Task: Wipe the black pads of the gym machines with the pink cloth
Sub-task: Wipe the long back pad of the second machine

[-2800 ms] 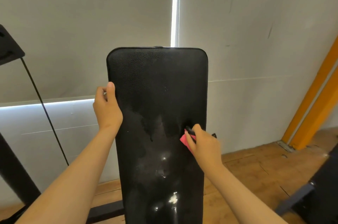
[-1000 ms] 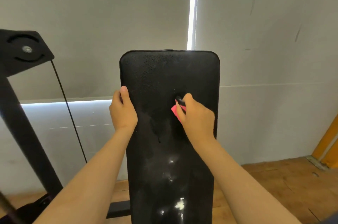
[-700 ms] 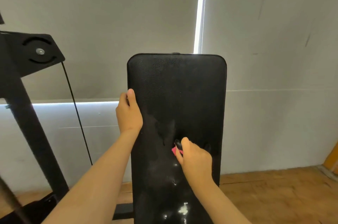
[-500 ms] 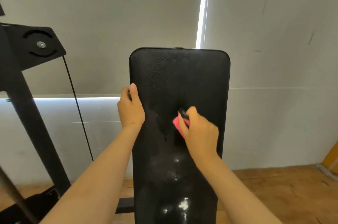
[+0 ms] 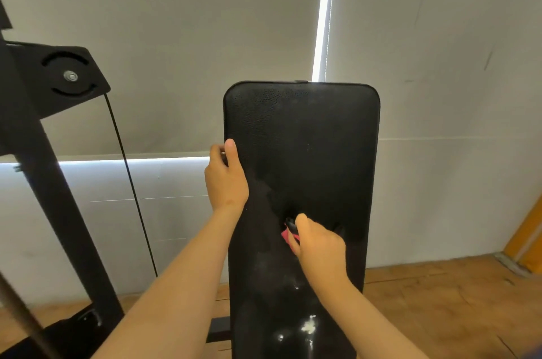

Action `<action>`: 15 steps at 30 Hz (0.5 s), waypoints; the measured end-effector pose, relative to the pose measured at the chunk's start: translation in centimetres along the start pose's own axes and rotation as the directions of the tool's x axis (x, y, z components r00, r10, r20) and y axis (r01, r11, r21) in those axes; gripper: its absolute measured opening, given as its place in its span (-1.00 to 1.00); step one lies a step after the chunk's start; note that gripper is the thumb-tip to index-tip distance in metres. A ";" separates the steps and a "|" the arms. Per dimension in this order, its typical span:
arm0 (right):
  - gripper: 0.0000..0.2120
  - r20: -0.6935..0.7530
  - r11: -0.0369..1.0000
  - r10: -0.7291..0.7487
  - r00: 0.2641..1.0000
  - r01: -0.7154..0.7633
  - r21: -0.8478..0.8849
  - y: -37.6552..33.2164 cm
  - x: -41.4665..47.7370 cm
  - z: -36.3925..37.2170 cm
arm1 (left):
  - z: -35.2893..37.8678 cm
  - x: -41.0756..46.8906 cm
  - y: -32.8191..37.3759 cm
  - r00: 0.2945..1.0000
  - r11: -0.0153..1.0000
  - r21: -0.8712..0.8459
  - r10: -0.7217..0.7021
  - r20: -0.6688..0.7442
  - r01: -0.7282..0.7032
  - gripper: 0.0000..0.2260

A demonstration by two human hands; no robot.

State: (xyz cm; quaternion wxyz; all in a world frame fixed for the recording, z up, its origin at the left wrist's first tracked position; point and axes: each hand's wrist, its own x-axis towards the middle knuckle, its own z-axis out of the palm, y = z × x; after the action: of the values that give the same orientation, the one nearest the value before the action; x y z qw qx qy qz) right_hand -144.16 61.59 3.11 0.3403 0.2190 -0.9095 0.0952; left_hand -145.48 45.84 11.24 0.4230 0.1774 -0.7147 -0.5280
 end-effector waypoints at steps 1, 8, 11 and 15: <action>-0.60 0.002 1.000 -0.015 1.000 0.015 0.007 0.1 -0.6 0.2 | -0.1 0.0 0.0 1.000 1.000 -0.001 -0.001 0.002 0.001 -0.67; -0.78 -0.220 0.975 0.060 0.974 -0.010 0.222 -0.7 6.4 -5.7 | -0.3 0.1 0.0 0.992 0.993 -0.091 -0.063 0.110 0.073 -0.70; -0.78 -0.054 0.985 0.017 0.998 -0.008 0.170 -2.3 8.8 -6.6 | -0.9 0.4 -0.5 0.970 0.993 -0.101 -0.037 0.240 0.062 -0.70; -0.73 -0.079 1.000 -0.007 0.997 0.008 0.011 -3.4 6.9 -3.0 | -1.1 0.9 -1.1 0.959 0.998 -0.068 0.006 0.283 0.014 -0.72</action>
State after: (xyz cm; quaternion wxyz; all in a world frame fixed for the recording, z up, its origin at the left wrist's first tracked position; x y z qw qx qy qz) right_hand -145.49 57.29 10.03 0.3751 0.2203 -0.8939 0.1078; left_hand -145.37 44.11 10.70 0.3214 0.0866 -0.7488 -0.5732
